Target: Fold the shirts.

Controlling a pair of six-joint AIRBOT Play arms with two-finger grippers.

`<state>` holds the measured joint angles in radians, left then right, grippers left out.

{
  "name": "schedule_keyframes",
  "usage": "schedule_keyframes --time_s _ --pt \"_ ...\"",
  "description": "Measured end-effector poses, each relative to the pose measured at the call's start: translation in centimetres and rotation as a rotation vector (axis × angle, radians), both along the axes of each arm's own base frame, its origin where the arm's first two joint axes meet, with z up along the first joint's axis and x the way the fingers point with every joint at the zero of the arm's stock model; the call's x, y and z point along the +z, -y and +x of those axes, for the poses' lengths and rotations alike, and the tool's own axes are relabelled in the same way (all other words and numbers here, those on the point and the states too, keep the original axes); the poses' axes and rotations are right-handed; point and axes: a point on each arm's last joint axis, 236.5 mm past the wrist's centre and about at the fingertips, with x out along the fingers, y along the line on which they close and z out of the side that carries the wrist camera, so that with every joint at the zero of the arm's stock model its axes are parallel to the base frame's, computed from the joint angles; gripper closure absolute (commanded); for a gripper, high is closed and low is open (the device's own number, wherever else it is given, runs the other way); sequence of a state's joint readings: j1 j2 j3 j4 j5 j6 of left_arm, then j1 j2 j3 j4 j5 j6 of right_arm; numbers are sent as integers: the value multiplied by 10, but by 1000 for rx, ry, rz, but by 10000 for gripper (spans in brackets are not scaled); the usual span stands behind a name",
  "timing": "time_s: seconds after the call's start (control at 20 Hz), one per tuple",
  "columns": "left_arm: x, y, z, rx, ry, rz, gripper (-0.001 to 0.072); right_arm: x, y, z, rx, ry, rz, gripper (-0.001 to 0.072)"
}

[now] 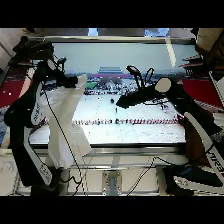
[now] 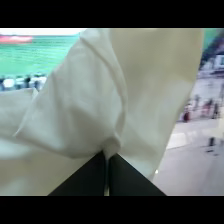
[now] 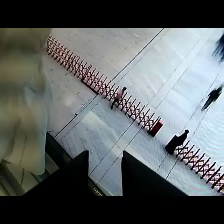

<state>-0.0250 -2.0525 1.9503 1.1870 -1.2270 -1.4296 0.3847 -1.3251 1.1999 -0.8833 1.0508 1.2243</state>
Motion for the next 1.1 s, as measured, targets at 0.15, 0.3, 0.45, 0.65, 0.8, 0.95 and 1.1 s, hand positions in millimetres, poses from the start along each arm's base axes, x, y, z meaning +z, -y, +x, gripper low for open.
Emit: schedule_keyframes --time_s 0.15,0.3,0.45,0.65,0.8,0.95,1.1 --pt "31 89 -4 -162 74 -142 695 2 0 6 -9 26 2 443" --pt "49 194 -37 -357 118 -214 696 6 9 16 -21 61 -16 443" --pt "47 293 -99 -530 73 -311 694 26 35 35 -72 123 -34 443" --pt "40 371 -191 -723 -46 -392 84 73 98 60 -197 229 -54 277" --pt "57 386 -214 -773 -59 -430 40 74 159 58 -283 196 -131 276" --pt "92 361 -195 -721 -50 -458 62 34 220 38 -382 41 -217 276" --pt "134 305 -157 -622 -24 -470 127 -25 244 -6 -438 -193 -201 276"
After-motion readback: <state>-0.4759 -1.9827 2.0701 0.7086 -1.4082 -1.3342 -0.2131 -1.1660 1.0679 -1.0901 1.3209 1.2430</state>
